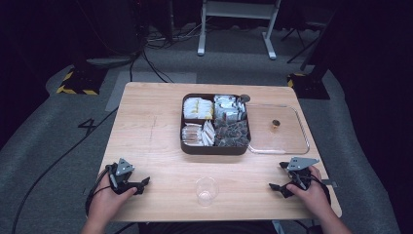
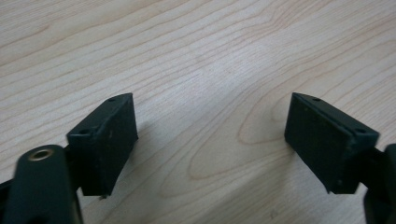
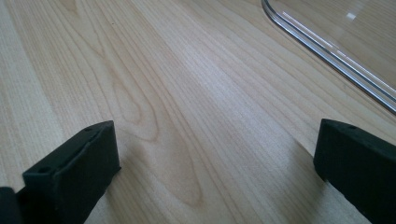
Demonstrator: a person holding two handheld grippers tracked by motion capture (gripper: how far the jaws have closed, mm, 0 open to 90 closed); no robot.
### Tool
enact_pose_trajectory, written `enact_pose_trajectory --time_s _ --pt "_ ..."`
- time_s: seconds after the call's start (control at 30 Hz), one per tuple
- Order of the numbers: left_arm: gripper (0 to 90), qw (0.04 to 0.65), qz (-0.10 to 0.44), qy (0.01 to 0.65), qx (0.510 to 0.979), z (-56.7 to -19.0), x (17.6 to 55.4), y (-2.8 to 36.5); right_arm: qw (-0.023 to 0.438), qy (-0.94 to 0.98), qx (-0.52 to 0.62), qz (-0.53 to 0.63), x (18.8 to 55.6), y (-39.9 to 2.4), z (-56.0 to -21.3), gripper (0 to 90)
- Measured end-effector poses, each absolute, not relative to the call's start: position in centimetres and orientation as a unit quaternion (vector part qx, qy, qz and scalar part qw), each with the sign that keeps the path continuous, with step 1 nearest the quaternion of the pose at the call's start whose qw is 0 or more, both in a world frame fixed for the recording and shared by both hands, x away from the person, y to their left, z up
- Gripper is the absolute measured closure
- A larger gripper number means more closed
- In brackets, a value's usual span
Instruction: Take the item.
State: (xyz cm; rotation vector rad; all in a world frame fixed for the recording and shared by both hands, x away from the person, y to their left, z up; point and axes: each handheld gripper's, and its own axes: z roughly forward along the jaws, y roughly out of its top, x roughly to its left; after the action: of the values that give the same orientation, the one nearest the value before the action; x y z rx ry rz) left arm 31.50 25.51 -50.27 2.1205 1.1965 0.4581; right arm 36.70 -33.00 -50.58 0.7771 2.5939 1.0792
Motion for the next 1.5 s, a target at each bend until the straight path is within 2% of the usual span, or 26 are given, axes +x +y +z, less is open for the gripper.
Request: enact_pose_trajectory --time_s 0.1,0.3,0.53,0.63,0.7,1.0,1.1,1.5 --pt "27.9 0.32 0.173 0.46 0.81 -50.0 31.5 25.2 0.113 0.884 0.265 0.368 36.7 -33.0 -50.6 0.1" --pt "28.8 0.306 0.16 0.484 0.804 -48.5 31.4 23.8 0.113 0.884 0.264 0.368 36.7 -33.0 -50.6 0.1" --pt "30.2 0.326 0.159 0.496 0.789 -45.8 31.8 21.8 0.113 0.884 0.264 0.368 36.7 -33.0 -50.6 0.1" --pt "30.6 0.315 0.156 0.504 0.789 -44.6 32.1 20.8 0.113 0.884 0.264 0.368 36.7 -33.0 -50.6 0.1" --pt "30.3 0.303 0.164 0.503 0.793 -43.9 32.3 20.1 0.114 0.884 0.265 0.368 36.7 -33.0 -50.6 0.1" --pt "31.4 0.326 0.182 0.516 0.771 -41.1 33.8 17.8 0.122 0.878 0.285 0.366 36.2 -32.9 -50.6 0.5" --pt "31.7 0.331 0.196 0.514 0.767 -40.7 34.1 16.7 0.127 0.873 0.298 0.364 35.9 -32.9 -50.6 0.8" --pt "32.2 0.34 0.198 0.493 0.776 -38.8 36.7 14.3 0.127 0.872 0.3 0.365 36.2 -32.6 -50.6 0.8"
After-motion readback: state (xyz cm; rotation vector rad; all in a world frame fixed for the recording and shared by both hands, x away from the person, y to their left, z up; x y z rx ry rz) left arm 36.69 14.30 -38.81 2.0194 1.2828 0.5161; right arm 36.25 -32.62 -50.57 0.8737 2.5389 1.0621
